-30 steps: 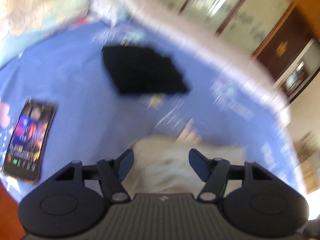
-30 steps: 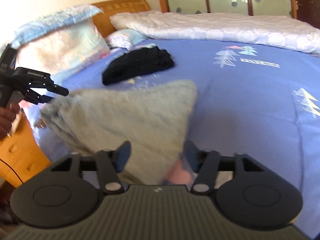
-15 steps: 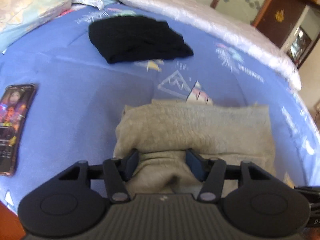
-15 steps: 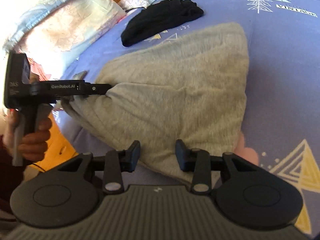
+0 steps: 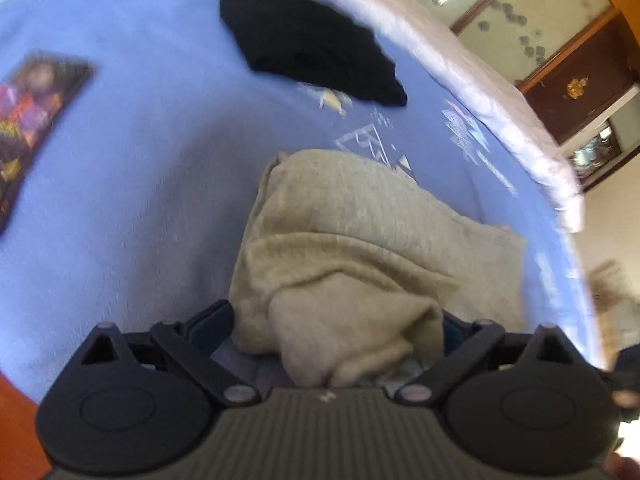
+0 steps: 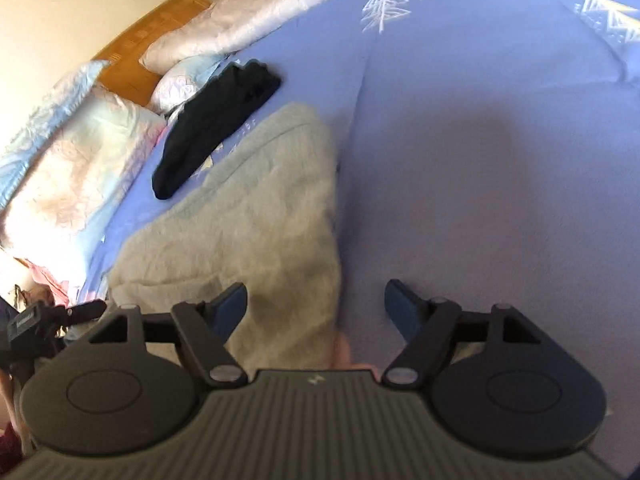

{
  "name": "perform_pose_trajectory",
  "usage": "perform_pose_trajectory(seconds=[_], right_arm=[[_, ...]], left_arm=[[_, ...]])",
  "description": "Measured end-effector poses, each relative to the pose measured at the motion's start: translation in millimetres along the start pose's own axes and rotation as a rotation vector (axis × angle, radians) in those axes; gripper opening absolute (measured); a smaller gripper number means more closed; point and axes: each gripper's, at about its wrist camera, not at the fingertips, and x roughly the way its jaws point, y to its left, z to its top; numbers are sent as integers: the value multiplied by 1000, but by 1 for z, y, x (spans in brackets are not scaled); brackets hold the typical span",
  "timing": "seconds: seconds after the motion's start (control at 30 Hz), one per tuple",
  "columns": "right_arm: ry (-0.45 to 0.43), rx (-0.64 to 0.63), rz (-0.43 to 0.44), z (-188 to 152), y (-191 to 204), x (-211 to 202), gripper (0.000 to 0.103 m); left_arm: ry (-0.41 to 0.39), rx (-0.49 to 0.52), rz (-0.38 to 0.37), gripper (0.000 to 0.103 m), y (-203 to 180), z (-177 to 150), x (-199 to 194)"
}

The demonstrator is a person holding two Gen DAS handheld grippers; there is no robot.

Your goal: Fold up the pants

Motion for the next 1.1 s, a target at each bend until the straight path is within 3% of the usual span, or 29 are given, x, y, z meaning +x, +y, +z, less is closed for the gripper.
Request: perform_pose_trajectory(seconds=[0.03,0.07,0.1,0.2,0.27,0.33,0.4,0.47,0.53,0.6,0.67,0.7,0.77,0.97,1.1], right_arm=[[65,-29,11,1,11,8,21],[73,-39,-24,3,18,10,17],[70,-52,-30,6,23,7,13],[-40,-37,12,20,21,-30,11],[-139,-70,-7,28,17,-66,11],[-225,-116,-87,29,12,-102,11],[-279,-107,-135,28,-6,-135,11],[-302,-67,-175,18,-30,-162,11],[-295,-33,-235,-3,-50,-177,11],[-236,40,-276,-25,-76,-177,12],[-189,150,-283,-45,-101,-172,20],[-193,202,-273,-52,-111,-173,25],[-225,280,-221,-55,-121,-176,53],[-319,383,-56,-49,-145,-186,77],[-331,390,-111,-51,-146,-183,81]], left_arm=[[-7,48,32,82,-11,-3,4],[-2,63,39,72,-20,-4,8],[11,51,24,54,-25,-2,11],[-1,70,32,44,-49,3,12],[30,79,-56,43,-70,1,16],[63,122,-150,43,-102,-8,25],[83,196,-190,44,-136,-25,37],[119,272,-205,48,-164,-46,49],[168,343,-175,60,-184,-69,63],[138,412,-142,66,-196,-80,63],[149,435,-159,74,-196,-73,56],[163,422,-177,84,-191,-68,51],[141,385,-191,95,-175,-59,27],[145,180,-235,103,-143,-18,12],[207,192,-225,103,-157,-18,40]])
